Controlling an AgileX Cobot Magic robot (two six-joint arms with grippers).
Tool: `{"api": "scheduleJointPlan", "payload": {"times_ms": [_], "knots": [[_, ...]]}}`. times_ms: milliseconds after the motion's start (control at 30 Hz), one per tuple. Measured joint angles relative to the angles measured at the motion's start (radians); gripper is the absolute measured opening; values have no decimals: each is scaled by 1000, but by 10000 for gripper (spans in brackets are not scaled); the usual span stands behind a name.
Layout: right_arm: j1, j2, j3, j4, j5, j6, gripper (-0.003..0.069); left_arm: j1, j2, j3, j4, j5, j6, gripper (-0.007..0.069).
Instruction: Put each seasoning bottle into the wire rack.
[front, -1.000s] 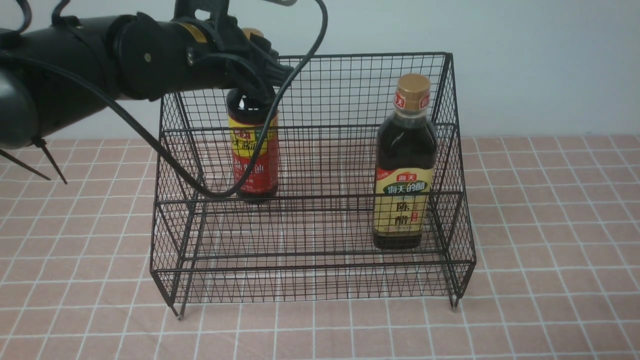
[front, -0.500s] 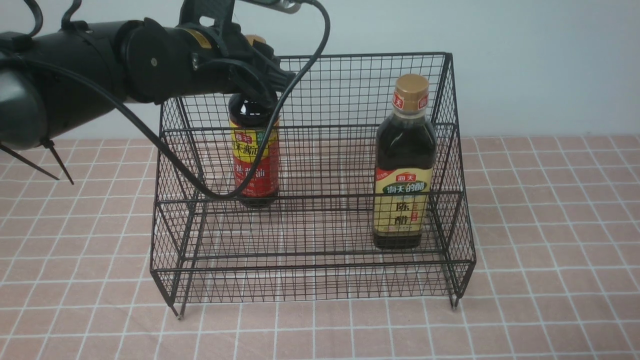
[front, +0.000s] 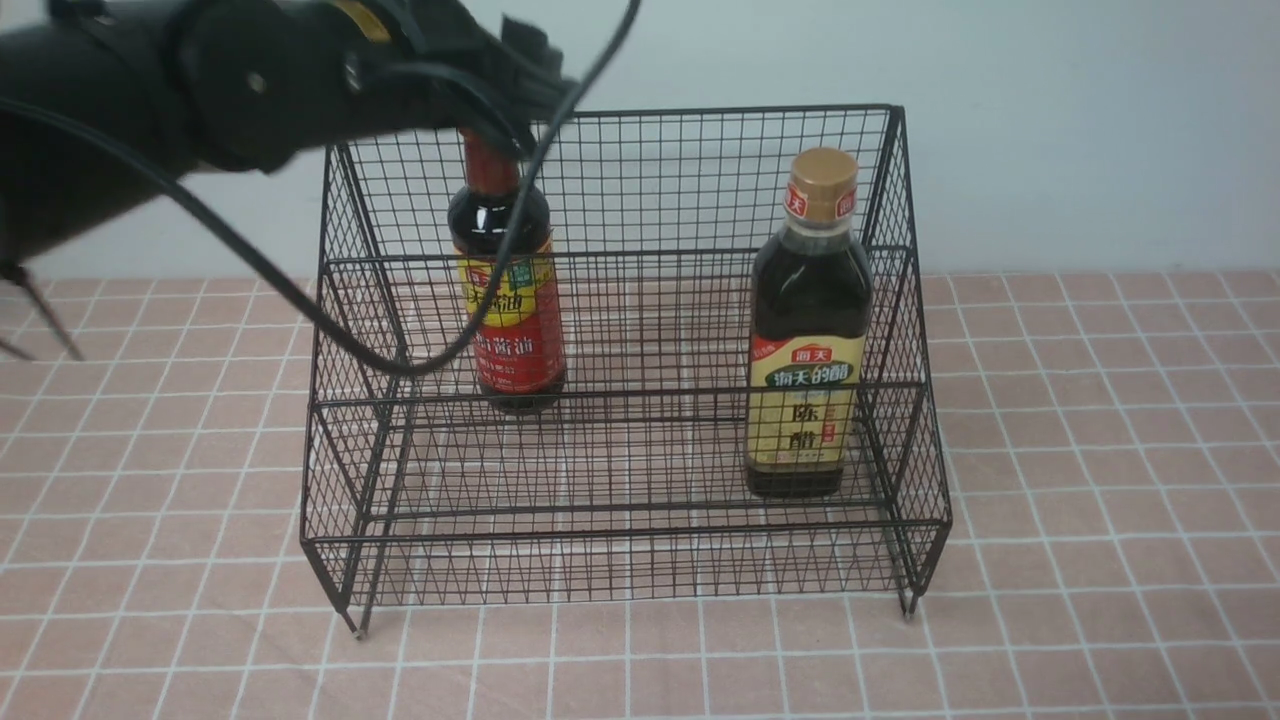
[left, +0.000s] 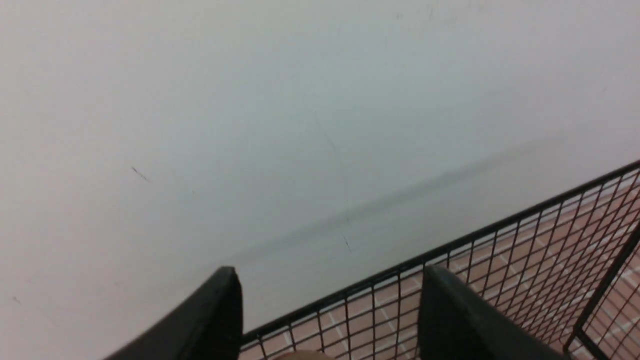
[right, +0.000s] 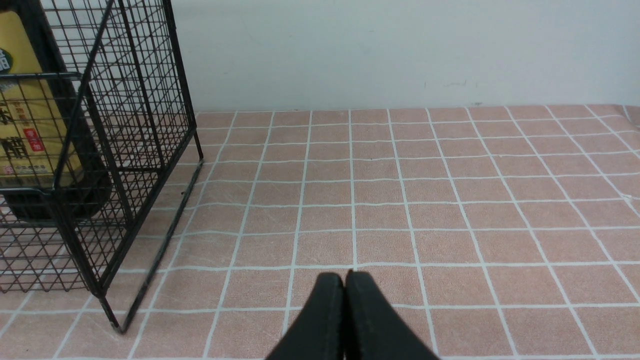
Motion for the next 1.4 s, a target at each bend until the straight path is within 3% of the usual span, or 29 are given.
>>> {"api": "scheduleJointPlan", "payload": {"times_ms": [133, 267, 300, 367, 433, 600, 933, 1167, 1400], "knots": [[0, 0, 0, 0, 0, 0, -15, 0, -116, 0, 1, 67, 0, 354], [0, 0, 0, 0, 0, 0, -15, 0, -272, -1, 3, 198, 0, 179], [0, 0, 0, 0, 0, 0, -15, 0, -280, -1, 3, 214, 0, 168], [0, 0, 0, 0, 0, 0, -15, 0, -367, -1, 3, 301, -1, 53], [0, 0, 0, 0, 0, 0, -15, 0, -426, -1, 3, 368, -7, 14], [0, 0, 0, 0, 0, 0, -15, 0, -589, 57, 3, 478, -75, -7], [0, 0, 0, 0, 0, 0, -15, 0, -1053, 546, -24, 493, -262, -7], [0, 0, 0, 0, 0, 0, -15, 0, -1249, 709, -16, 525, -236, -7], [0, 0, 0, 0, 0, 0, -15, 0, -1383, 719, 8, 522, -214, -7]]}}
